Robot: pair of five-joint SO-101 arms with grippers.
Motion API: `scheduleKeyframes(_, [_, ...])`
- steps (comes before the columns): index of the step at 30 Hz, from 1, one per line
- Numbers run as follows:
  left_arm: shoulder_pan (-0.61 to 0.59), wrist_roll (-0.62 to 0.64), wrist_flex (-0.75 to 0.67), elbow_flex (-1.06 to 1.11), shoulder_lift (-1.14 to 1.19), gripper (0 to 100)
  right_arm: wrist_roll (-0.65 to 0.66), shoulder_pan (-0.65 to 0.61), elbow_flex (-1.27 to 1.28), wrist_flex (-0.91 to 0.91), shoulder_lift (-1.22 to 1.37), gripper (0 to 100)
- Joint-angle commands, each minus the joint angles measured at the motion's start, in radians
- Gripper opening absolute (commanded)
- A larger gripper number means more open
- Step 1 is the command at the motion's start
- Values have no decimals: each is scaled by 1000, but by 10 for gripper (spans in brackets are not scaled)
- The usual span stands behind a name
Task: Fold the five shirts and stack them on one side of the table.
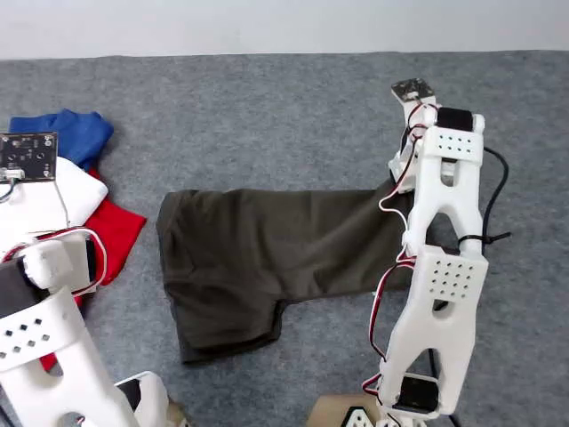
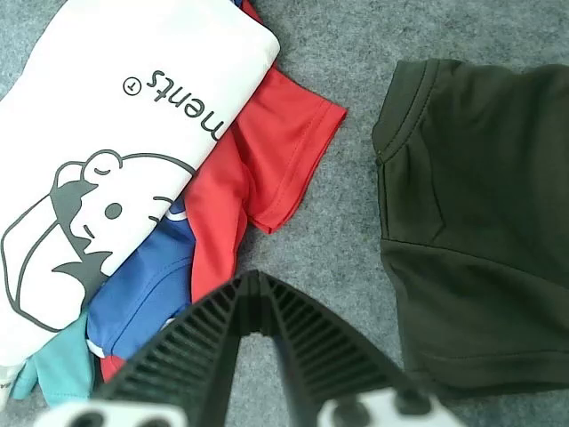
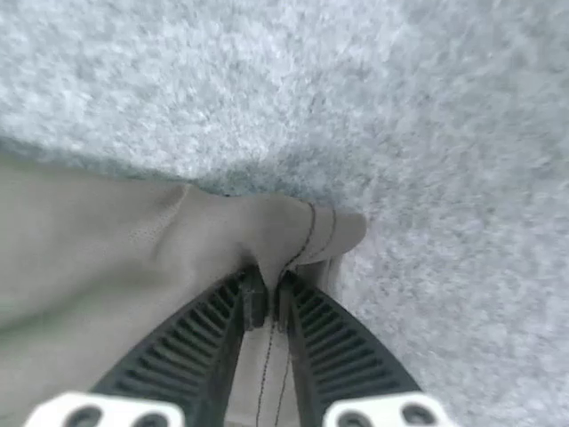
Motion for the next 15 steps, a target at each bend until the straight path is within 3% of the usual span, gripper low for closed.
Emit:
scheduleKeyframes(1, [3, 3, -12, -2, -12, 3, -5, -1, -44, -28, 4, 33])
scheduleKeyframes(15, [3, 3, -9, -2, -12, 3, -8, 2, -158, -16, 10, 203])
